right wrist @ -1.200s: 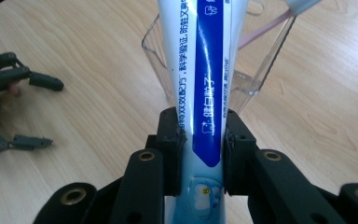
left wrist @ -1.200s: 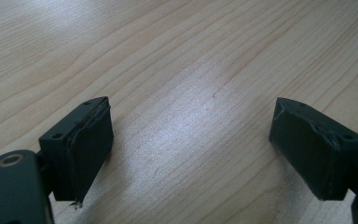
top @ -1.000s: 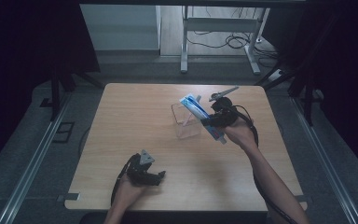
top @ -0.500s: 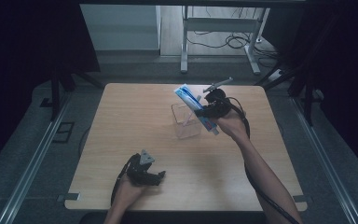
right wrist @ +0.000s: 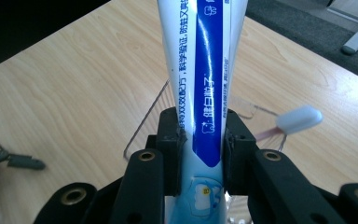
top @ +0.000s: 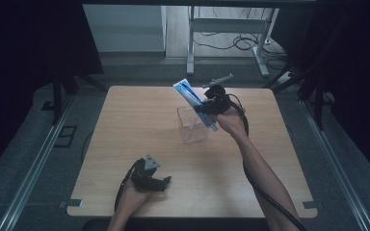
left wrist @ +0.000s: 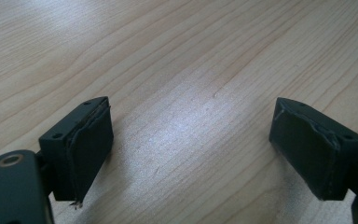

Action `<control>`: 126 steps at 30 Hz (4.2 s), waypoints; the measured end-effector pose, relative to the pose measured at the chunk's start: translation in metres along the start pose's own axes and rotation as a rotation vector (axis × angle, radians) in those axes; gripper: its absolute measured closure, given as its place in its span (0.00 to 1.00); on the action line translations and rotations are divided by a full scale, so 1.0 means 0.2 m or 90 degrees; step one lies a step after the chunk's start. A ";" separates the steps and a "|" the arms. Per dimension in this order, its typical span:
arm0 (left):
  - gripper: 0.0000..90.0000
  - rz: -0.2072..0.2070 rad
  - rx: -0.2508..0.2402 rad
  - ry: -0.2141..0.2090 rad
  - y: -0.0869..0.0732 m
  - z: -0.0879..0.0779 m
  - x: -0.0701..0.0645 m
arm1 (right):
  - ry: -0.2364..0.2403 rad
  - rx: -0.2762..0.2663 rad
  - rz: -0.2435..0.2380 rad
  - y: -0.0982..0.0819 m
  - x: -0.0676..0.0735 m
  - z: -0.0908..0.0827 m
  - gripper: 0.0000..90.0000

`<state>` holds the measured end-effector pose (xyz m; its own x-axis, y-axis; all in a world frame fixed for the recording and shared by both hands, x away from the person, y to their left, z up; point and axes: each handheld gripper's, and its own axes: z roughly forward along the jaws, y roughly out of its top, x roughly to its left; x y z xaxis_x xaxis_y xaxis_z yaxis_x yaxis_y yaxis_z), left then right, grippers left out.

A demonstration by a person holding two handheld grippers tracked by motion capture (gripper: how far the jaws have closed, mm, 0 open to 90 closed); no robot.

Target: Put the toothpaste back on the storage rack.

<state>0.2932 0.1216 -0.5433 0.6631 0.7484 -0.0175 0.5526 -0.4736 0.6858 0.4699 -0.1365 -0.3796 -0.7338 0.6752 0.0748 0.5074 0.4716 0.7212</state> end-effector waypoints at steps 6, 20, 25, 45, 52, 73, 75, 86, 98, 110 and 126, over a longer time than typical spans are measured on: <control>0.15 0.000 0.000 -0.001 0.00 0.00 0.00 | -0.005 -0.010 -0.003 0.03 -0.01 0.07 0.80; 0.15 0.000 0.000 0.000 0.00 0.00 0.00 | -0.017 -0.025 -0.026 0.10 0.00 0.19 0.81; 0.15 0.002 0.001 0.000 0.00 0.00 0.00 | -0.017 -0.033 -0.032 0.10 0.00 0.24 0.81; 0.15 -0.001 0.001 -0.001 0.00 0.00 0.00 | -0.027 -0.054 -0.083 0.01 -0.01 0.33 0.80; 0.15 -0.001 0.001 -0.001 0.00 0.00 0.00 | -0.029 -0.053 -0.093 -0.01 -0.01 0.34 0.80; 0.15 -0.001 0.000 -0.001 0.00 0.00 0.00 | -0.018 -0.023 -0.080 -0.09 -0.02 0.38 0.78; 0.15 0.000 0.001 0.000 0.00 0.00 0.00 | -0.015 -0.019 -0.081 -0.09 -0.02 0.38 0.77; 0.15 -0.001 0.000 -0.001 0.00 0.00 0.00 | -0.007 0.014 -0.081 -0.10 -0.03 0.38 0.73; 0.15 -0.001 0.001 -0.001 0.00 0.00 0.00 | 0.014 0.023 -0.082 -0.10 -0.01 0.37 0.60; 0.15 -0.001 0.001 -0.001 0.00 0.00 0.00 | 0.007 0.004 -0.070 -0.09 -0.01 0.31 0.46; 0.15 -0.001 0.000 -0.001 0.00 0.00 0.00 | 0.028 -0.022 -0.069 -0.09 0.02 0.22 0.25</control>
<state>0.2931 0.1216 -0.5433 0.6632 0.7482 -0.0191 0.5536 -0.4732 0.6853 0.4770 -0.1175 -0.4225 -0.8032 0.5952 0.0243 0.4086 0.5209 0.7495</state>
